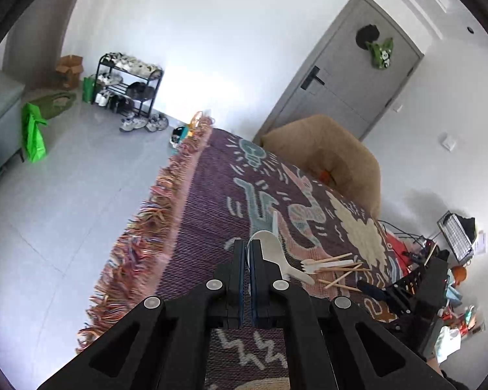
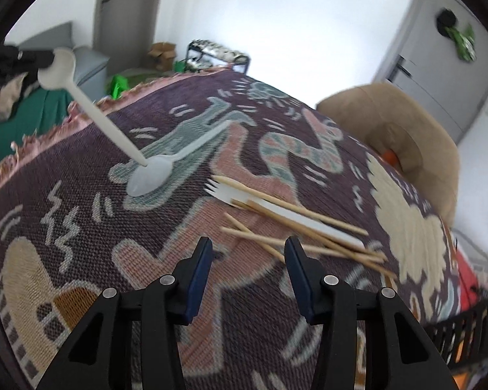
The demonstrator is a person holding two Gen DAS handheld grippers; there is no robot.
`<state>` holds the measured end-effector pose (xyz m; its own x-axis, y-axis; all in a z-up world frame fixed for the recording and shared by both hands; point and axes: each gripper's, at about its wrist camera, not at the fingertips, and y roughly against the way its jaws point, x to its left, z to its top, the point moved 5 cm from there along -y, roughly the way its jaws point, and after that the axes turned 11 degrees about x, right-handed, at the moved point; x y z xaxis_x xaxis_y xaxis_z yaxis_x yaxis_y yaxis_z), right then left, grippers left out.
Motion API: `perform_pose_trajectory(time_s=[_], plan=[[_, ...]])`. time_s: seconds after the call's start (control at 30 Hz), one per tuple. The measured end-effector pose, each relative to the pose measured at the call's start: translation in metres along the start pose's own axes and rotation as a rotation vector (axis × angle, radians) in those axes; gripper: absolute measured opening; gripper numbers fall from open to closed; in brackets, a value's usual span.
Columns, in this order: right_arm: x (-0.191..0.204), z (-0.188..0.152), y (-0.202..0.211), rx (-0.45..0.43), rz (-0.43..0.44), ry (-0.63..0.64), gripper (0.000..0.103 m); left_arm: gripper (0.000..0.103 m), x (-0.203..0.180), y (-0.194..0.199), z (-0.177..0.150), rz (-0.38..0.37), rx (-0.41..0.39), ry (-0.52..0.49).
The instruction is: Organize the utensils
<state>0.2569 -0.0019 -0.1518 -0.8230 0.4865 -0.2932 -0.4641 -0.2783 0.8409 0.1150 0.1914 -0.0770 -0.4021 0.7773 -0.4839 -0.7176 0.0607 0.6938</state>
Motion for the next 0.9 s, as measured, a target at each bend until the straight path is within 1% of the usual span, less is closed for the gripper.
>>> perform_pose_trajectory(time_s=[0.1,0.17,0.2,0.23,0.3,0.33,0.37,0.47,0.5,0.57,0.7,0.8,0.9], plan=[[0.006,0.007,-0.005,0.004,-0.049,0.037,0.047,0.002,0.007,0.004,0.0,0.005,-0.007,0.012],[0.008,0.009,-0.01,0.016,-0.064,0.057,0.047,0.002,0.012,0.007,-0.001,0.006,-0.012,0.017],[0.009,0.01,-0.013,0.027,-0.078,0.069,0.045,0.002,0.014,0.008,-0.001,0.007,-0.013,0.019],[0.01,0.01,-0.017,0.036,-0.092,0.08,0.043,0.002,0.015,0.008,0.0,0.007,-0.011,0.022],[0.01,0.009,-0.023,0.054,-0.126,0.097,0.032,0.002,0.017,0.009,0.0,0.005,-0.007,0.021],[0.009,0.008,-0.025,0.057,-0.132,0.098,0.029,0.002,0.018,0.01,0.0,0.007,-0.008,0.019],[0.009,0.007,-0.025,0.056,-0.131,0.097,0.021,0.002,0.019,0.01,0.001,0.008,-0.01,0.018],[0.009,0.007,-0.017,0.028,-0.144,0.086,0.018,0.002,0.02,0.011,0.001,0.007,-0.011,0.014],[0.007,0.007,-0.01,0.009,-0.13,0.07,0.017,0.002,0.02,0.011,0.001,0.006,-0.011,0.012],[0.0,0.007,0.005,-0.026,-0.13,0.038,0.015,0.002,0.016,0.011,0.001,0.005,-0.011,0.005],[-0.024,0.008,0.04,-0.097,-0.112,-0.046,0.011,0.002,0.004,0.013,0.002,-0.002,-0.019,-0.019],[-0.051,0.006,0.07,-0.154,-0.077,-0.137,0.009,0.002,-0.007,0.014,0.004,-0.01,-0.023,-0.039],[-0.08,0.0,0.103,-0.218,-0.023,-0.229,0.007,0.002,-0.023,0.013,0.006,-0.02,-0.027,-0.065]])
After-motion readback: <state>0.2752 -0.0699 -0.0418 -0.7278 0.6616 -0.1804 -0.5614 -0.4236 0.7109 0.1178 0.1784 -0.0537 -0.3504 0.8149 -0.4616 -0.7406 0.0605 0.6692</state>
